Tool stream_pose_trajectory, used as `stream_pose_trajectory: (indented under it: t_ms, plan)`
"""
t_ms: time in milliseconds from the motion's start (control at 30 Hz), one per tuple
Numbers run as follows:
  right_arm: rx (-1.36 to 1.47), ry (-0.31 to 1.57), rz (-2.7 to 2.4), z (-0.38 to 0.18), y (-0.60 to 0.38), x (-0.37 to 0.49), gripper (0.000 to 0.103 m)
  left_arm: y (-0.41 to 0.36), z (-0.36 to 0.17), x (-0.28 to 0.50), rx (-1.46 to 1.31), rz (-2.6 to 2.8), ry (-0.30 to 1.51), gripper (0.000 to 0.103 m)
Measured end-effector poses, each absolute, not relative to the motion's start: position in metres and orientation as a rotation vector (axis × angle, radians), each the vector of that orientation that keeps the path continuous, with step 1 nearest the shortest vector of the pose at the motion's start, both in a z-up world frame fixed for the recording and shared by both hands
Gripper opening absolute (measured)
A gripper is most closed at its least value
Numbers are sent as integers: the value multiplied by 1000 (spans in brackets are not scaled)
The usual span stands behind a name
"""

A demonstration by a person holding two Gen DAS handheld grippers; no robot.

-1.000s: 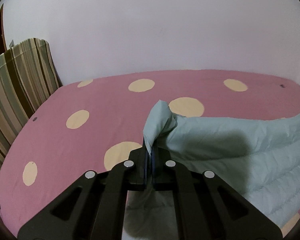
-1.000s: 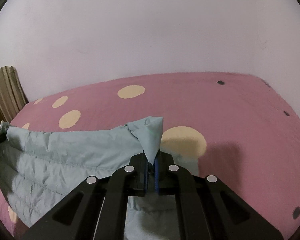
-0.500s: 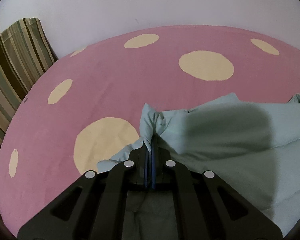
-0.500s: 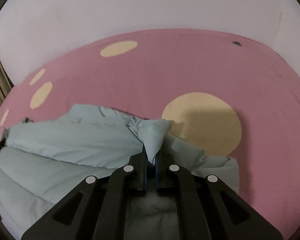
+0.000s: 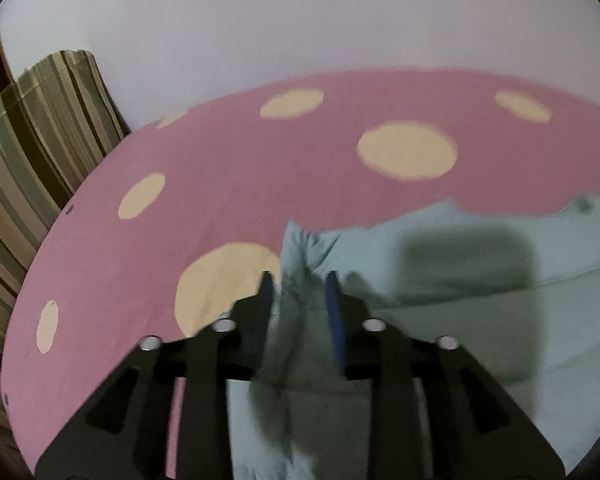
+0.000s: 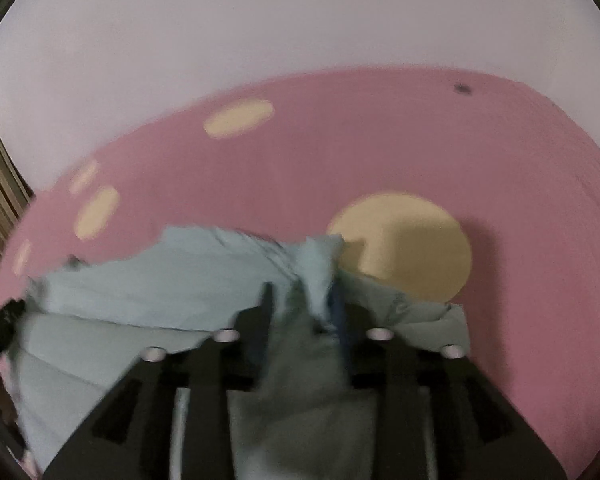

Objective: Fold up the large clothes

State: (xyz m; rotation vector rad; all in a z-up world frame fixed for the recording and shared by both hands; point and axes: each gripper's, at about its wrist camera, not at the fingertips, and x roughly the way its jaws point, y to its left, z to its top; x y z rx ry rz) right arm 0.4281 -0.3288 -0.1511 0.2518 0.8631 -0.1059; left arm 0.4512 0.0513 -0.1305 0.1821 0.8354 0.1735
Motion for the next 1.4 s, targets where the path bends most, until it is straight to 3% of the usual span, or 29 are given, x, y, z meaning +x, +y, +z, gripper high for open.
stream_pose_trajectory:
  t_ms: [167, 367, 633, 833, 1000, 1400]
  plan:
    - [215, 801, 26, -123, -271, 418, 41, -1, -110, 429, 120, 0, 803, 37]
    - [105, 862, 93, -151, -208, 437, 41, -54, -146, 439, 169, -34, 860, 37]
    - [72, 943, 49, -199, -201, 454, 41, -55, -192, 459, 174, -25, 908, 38]
    - [58, 921, 44, -192, -201, 452, 41, -51, -183, 458, 161, -30, 906, 37]
    - [93, 847, 59, -160, -207, 409, 41, -33, -157, 415, 82, -41, 840, 46]
    - [-23, 906, 23, -196, -187, 394, 41, -37, -203, 409, 147, -66, 898, 48]
